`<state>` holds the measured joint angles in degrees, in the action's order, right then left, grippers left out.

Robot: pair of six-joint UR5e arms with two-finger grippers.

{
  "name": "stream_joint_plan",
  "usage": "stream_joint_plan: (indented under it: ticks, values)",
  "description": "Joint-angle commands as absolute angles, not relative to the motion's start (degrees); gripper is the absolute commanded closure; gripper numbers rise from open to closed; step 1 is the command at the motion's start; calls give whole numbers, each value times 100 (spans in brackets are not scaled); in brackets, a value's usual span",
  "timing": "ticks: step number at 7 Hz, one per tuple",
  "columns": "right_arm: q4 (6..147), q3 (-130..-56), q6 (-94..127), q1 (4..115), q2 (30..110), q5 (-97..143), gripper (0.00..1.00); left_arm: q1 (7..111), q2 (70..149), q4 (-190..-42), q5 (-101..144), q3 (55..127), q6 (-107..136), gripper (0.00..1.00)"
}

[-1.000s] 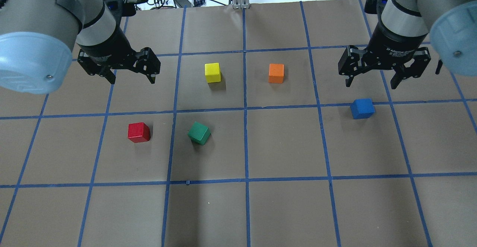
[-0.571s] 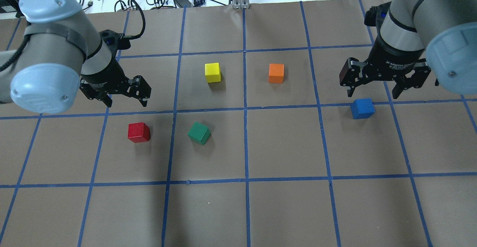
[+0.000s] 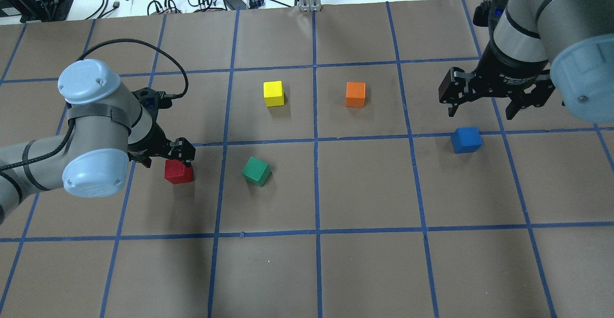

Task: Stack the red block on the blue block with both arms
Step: 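Lower the left gripper onto the red cube and grasp it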

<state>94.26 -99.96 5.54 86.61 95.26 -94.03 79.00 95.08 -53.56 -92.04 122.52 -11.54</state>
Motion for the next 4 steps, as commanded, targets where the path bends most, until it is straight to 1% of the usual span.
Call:
stream_joint_plan:
  ticks: [1,2,3,4]
  values:
    - [9413,-9792,554,8657,9492,-9396,0,7770,9737,-4714,-9202,12628,-1344,0]
    - [9404,-9774,545,8649,9492,-9378,0,7770,9877,-4485,-9193,12726,-1336,0]
    - [9404,-9773,554,8648,9492,-9378,0,7770,10044,-4126,-9193,12787,-1319,3]
    - [9404,-9773,554,8648,9492,-9369,0,7770,10176,-4052,-9193,12753,-1336,38]
